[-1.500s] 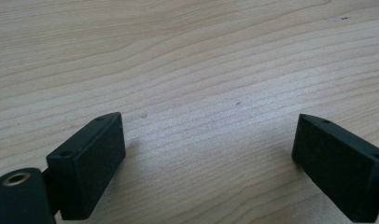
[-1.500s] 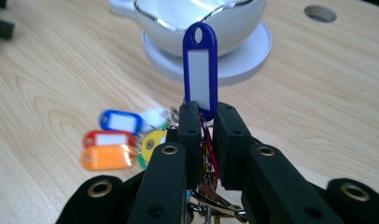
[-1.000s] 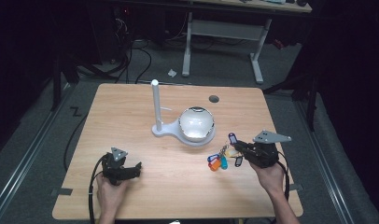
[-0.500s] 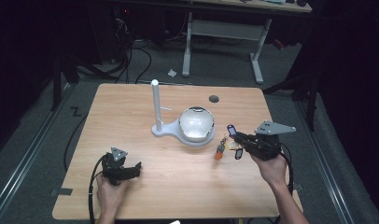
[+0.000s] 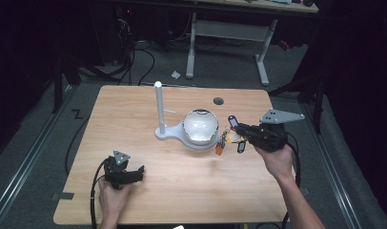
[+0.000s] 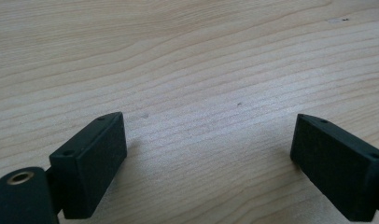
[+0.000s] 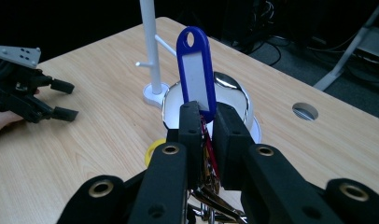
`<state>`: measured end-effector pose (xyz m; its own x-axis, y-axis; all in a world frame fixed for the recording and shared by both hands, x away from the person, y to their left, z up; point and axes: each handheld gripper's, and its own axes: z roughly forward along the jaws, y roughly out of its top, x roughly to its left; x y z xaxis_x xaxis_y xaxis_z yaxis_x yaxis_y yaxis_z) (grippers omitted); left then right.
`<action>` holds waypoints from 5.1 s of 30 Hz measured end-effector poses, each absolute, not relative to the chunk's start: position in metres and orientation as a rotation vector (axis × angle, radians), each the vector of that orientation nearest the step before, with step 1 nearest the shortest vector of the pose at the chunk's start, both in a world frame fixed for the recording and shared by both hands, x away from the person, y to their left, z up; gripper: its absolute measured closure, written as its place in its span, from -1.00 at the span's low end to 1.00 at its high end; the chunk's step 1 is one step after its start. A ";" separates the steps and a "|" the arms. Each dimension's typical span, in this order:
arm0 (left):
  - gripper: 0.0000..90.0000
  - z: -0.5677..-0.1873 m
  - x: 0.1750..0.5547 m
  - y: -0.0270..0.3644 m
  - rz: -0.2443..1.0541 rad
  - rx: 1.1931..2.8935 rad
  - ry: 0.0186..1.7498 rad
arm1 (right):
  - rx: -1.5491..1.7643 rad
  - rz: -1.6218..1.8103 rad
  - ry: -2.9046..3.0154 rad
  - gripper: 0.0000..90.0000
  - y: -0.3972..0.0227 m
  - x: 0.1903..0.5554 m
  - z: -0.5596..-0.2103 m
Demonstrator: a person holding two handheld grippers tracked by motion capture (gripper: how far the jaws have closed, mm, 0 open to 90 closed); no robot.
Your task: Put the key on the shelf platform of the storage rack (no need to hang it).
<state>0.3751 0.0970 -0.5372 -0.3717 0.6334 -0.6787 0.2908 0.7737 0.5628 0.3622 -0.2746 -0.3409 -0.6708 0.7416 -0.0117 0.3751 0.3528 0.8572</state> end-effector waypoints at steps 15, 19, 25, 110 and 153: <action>-0.74 -0.538 0.375 0.098 0.438 0.704 1.963 | 0.947 1.268 2.252 0.84 -0.255 0.380 -0.317; -0.74 -0.537 0.375 0.098 0.437 0.703 1.964 | 0.949 1.317 2.253 0.84 -0.252 0.388 -0.314; -0.74 -0.538 0.375 0.098 0.438 0.704 1.963 | 0.952 1.321 2.245 0.84 -0.246 0.400 -0.313; -0.72 -0.538 0.375 0.098 0.439 0.707 1.957 | 1.064 1.067 2.340 0.80 -0.186 0.477 -0.433; -0.70 -0.538 0.375 0.099 0.444 0.701 1.958 | 1.166 1.135 2.280 0.20 -0.209 0.470 -0.428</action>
<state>0.3746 0.0987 -0.5375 -0.3616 0.6411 -0.6769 0.2862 0.7673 0.5739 0.4704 -0.2095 -0.4283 -0.6058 0.7937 0.0557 0.5229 0.3444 0.7797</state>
